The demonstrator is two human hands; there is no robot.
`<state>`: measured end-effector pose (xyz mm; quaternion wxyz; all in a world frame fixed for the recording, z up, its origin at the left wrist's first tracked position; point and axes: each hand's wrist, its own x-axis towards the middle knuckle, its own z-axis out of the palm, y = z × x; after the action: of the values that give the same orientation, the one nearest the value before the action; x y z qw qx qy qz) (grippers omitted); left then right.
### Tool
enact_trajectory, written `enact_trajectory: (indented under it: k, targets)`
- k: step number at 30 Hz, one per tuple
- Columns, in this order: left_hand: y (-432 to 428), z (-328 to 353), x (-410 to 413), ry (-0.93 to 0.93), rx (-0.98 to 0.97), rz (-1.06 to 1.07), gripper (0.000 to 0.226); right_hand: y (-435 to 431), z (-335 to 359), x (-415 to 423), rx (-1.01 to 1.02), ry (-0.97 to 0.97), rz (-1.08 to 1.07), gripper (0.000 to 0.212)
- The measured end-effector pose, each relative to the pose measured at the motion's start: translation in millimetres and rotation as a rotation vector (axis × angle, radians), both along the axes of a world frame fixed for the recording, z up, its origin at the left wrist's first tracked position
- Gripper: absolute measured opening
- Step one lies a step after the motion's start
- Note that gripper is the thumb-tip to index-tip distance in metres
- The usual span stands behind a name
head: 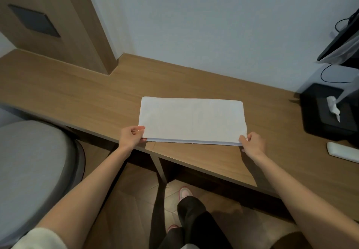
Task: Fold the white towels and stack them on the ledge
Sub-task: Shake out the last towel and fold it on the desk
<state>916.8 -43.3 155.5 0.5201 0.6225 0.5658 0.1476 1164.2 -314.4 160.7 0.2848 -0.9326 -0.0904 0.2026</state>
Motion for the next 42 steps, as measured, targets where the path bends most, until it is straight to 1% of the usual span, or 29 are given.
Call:
enact_trajectory:
  k: [4, 7, 9, 13, 16, 17, 19, 21, 22, 26, 28, 30, 32, 34, 36, 39, 42]
  targets:
    - [-1, -1, 0, 0.011, -0.020, -0.007, 0.021, 2, -5, -1, -0.058, -0.012, 0.004, 0.029]
    - [-1, -4, -1, 0.008, 0.010, -0.016, 0.021, 4, -13, -7, -0.098, -0.063, 0.024, 0.017]
    - [-3, -6, -1, 0.004, 0.037, -0.016, 0.021, 5, -16, -10, -0.099, -0.096, 0.010, 0.023]
    - [-11, -9, -4, 0.075, 0.183, -0.075, 0.021, 5, -17, -15, -0.090, -0.136, -0.008, 0.024]
    - [-11, -6, -9, 0.216, 0.345, -0.134, 0.022, 5, -11, -22, -0.050, -0.146, -0.051, 0.019]
    - [-10, -4, -9, 0.249, 0.382, -0.132, 0.022, 6, -8, -24, -0.057, -0.182, -0.055, 0.018]
    - [-8, 2, -4, 0.259, 0.425, -0.126, 0.023, 9, -6, -29, -0.129, -0.330, -0.036, 0.021]
    - [-11, 9, 7, 0.236, 0.492, -0.181, 0.023, 17, -5, -33, -0.147, -0.458, 0.009, 0.025]
    - [-14, 12, 15, 0.213, 0.531, -0.221, 0.023, 23, -4, -35, -0.124, -0.474, 0.046, 0.026]
    - [-35, 23, 55, 0.088, 0.653, -0.358, 0.029, 59, -2, -39, -0.005, -0.456, 0.266, 0.030]
    - [-43, 23, 76, 0.092, 0.711, -0.479, 0.038, 81, 0, -41, 0.030, -0.446, 0.354, 0.036]
    - [-48, 17, 96, 0.152, 0.734, -0.622, 0.047, 104, 0, -41, 0.014, -0.440, 0.457, 0.041]
    - [-48, 7, 113, 0.241, 0.739, -0.727, 0.052, 123, -6, -39, -0.025, -0.422, 0.559, 0.047]
    - [-48, -4, 127, 0.359, 0.761, -0.812, 0.053, 135, -15, -34, -0.079, -0.394, 0.614, 0.052]
    - [-49, -15, 136, 0.478, 0.800, -0.886, 0.055, 142, -26, -29, -0.177, -0.399, 0.649, 0.054]
    - [-51, -30, 144, 0.561, 0.802, -0.923, 0.058, 151, -45, -21, -0.309, -0.399, 0.682, 0.057]
    - [-49, -40, 145, 0.549, 0.828, -0.870, 0.057, 149, -62, -15, -0.331, -0.451, 0.680, 0.057]
